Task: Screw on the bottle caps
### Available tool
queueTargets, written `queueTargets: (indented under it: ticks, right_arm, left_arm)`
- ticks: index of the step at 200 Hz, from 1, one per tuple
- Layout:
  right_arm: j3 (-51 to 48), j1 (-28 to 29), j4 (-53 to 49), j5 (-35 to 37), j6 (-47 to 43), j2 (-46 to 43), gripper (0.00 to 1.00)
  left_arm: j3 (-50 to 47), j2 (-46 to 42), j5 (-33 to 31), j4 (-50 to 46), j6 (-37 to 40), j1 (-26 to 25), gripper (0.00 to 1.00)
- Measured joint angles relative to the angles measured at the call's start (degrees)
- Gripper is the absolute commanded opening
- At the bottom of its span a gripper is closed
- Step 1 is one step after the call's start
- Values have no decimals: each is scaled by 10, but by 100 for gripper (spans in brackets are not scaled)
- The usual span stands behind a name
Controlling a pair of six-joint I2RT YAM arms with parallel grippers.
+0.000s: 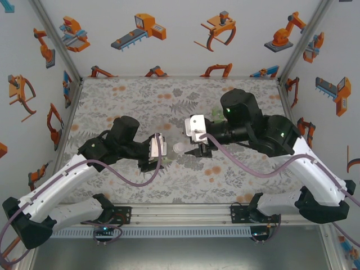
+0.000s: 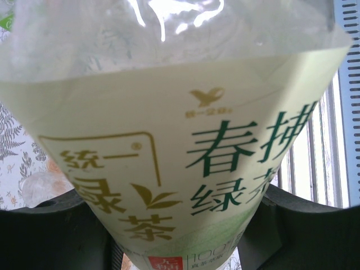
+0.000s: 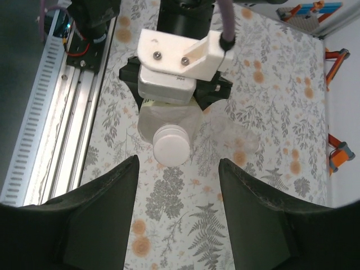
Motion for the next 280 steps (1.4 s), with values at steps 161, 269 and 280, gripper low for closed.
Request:
queueTargets:
  ticks: [161, 269, 280]
  right_arm:
    - [9, 14, -33, -17, -31, 42, 38]
    - [-19, 21, 3, -6, -10, 39, 33]
    - [-20, 21, 6, -5, -7, 38, 29]
  left_arm:
    - [0, -3, 6, -14, 3, -1, 0]
    - [0, -3, 5, -18, 4, -1, 0]
    - [0, -3, 4, -18, 4, -1, 0]
